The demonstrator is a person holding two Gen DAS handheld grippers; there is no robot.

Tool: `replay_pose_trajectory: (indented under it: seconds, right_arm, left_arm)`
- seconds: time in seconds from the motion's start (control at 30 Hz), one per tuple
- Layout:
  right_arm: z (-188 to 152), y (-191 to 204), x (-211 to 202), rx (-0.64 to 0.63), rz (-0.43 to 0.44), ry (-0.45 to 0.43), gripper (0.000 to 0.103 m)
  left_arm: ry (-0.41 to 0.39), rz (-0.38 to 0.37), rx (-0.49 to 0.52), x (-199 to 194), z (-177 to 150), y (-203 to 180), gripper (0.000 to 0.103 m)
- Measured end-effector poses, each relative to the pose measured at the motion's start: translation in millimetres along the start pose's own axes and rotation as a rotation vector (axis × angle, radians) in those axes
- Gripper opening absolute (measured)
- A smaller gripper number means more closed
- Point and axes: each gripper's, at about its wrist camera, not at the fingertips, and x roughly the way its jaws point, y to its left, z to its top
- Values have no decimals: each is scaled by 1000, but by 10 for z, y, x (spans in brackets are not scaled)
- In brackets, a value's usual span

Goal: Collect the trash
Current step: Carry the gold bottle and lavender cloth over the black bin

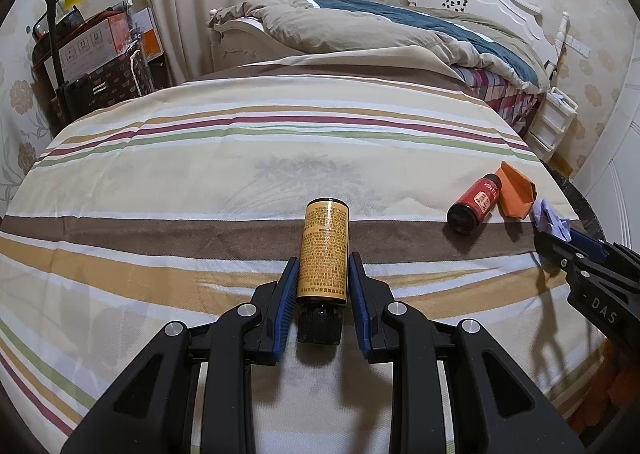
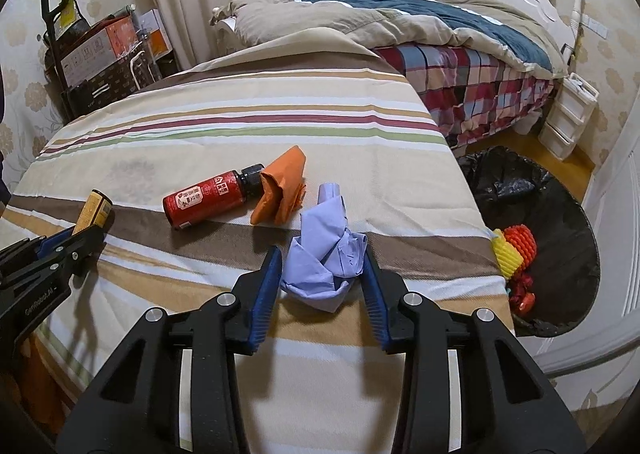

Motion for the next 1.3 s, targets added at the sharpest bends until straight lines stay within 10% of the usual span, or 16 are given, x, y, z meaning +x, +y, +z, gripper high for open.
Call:
replay_pose_trajectory:
  seconds: [0.47, 1.3]
  right_arm:
    - [-26, -239, -279, 39, -19, -58, 38]
    - [17, -1421, -701, 192, -175, -176, 38]
  left_arm:
    - [-44, -63, 20, -187, 50, -215, 27]
    - [-131, -253, 231, -297, 363, -1745, 27]
